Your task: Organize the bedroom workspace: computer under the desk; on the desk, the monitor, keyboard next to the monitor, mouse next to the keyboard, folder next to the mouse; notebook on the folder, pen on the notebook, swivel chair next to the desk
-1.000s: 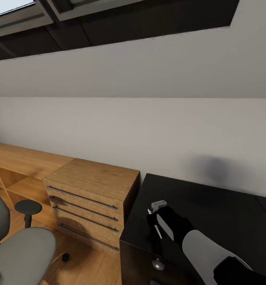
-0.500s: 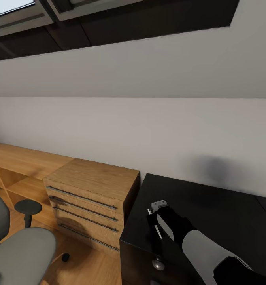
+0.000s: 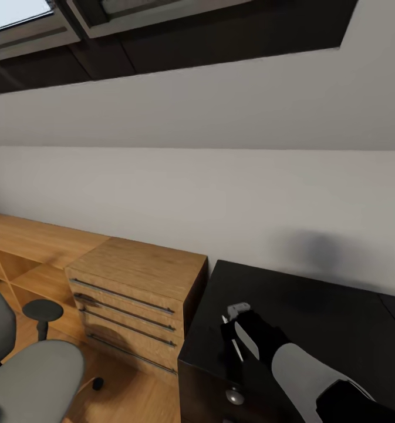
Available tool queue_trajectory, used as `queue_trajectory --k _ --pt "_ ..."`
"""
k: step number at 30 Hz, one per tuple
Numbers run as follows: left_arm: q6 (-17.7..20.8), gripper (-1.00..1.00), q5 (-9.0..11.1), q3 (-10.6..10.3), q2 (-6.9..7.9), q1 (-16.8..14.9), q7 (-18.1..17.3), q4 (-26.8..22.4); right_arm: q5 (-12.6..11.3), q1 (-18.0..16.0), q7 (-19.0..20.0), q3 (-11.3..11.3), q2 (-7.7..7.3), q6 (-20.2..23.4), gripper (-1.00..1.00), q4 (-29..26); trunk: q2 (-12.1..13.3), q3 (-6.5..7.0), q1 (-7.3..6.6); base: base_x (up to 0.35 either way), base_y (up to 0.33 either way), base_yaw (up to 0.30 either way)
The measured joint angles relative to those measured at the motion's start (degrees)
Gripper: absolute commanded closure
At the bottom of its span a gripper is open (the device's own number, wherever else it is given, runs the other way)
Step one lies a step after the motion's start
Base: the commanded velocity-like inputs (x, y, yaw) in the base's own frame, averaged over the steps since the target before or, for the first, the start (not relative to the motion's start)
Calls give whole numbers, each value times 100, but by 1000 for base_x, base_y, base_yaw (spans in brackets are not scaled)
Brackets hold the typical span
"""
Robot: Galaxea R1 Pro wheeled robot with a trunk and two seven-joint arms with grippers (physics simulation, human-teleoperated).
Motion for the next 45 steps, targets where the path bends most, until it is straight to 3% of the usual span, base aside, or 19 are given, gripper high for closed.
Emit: queue_trajectory --k 6,11,17,21,23,25,26,28,30,33,37,41,45 --pt "8 -100 -8 -6 0 0 6 12 -4 3 6 -52 -35 2 100 -168 241 107 -129 -99 0 0" --pt "9 -100 -12 -9 0 0 4 21 -4 3 -2 -233 -82 4 100 -513 442 197 -238 -281 0 0" --pt "15 -100 -17 -10 0 0 9 36 -4 37 -9 -898 -324 45 100 -1209 683 305 -370 -329 0 0" --pt "41 -100 -20 -21 5 0 9 100 -2 273 -28 -1404 -481 100 100 -1952 843 376 -457 -339 0 0" --pt "53 -100 -24 -25 7 1 11 164 12 600 -144 -1953 -552 277 100 -2618 923 412 -501 -309 0 0" --pt "57 -100 -26 -26 8 0 11 182 7 770 -255 -2274 -558 393 100 -2996 1004 449 -546 -172 0 0" --pt "59 -100 -25 -30 8 2 12 199 36 1081 -545 -2783 -532 558 100 -3740 1043 466 -570 -80 0 0" --pt "62 -100 -24 -33 8 1 12 209 11 1324 -830 -3089 -452 626 100 -4349 1124 502 -614 -46 0 0" --pt "64 -100 -23 -34 8 1 12 213 4 1463 -1066 -3240 -381 652 100 -4715 1204 538 -658 -29 0 0" --pt "63 -100 -22 -34 9 1 13 216 6 1642 -1611 -3423 -216 681 100 -5244 1324 592 -725 -15 0 -3" --pt "66 -100 -22 -30 9 0 12 225 -4 1749 -2247 -3519 -20 693 100 -5560 1485 674 -813 -5 0 -96" --pt "66 -100 -21 -30 9 0 12 230 1 1784 -2494 -3552 74 708 100 -5670 1646 768 -901 -1 0 -189" --pt "63 -100 -21 -29 15 0 7 235 7 1790 -2534 -3581 65 708 100 -5671 1647 794 -901 0 0 -218"
